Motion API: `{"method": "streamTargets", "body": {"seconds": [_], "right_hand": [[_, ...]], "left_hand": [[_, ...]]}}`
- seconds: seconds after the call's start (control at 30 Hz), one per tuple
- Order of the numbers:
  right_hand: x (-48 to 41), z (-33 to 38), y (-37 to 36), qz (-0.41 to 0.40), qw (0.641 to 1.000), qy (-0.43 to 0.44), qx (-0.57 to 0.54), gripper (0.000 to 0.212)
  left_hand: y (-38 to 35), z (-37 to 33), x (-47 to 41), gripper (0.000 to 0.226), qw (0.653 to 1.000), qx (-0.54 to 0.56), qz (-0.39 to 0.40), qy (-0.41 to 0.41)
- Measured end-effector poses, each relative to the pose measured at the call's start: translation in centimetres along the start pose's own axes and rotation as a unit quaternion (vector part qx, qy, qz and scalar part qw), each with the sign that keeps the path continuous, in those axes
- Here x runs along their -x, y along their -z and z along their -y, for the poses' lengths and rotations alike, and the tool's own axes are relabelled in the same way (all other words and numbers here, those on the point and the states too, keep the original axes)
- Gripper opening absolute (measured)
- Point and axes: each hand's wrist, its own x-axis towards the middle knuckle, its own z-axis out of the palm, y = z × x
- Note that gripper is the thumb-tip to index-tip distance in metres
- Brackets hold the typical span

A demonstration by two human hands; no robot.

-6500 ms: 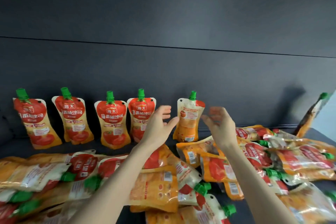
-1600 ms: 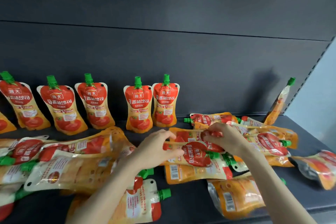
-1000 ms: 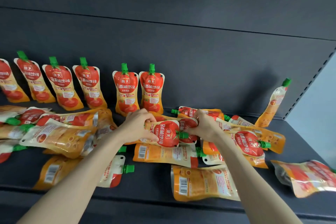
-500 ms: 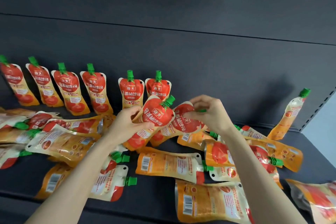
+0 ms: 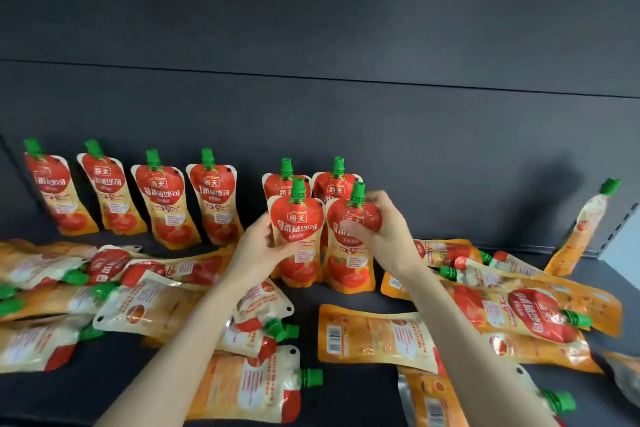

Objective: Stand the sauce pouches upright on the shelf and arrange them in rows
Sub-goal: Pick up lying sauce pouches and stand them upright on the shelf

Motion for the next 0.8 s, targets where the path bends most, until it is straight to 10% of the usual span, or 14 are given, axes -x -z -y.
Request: {"method": "streamTargets", "body": {"seconds": [0.8], "right_hand": [[1.6, -2.8, -2.3, -0.044, 0.991, -0.084, 0.099, 0.045]], "left_hand": [[0.5, 1.5, -0.9, 0.059, 0.995, -0.096, 0.023, -0.028]]}}
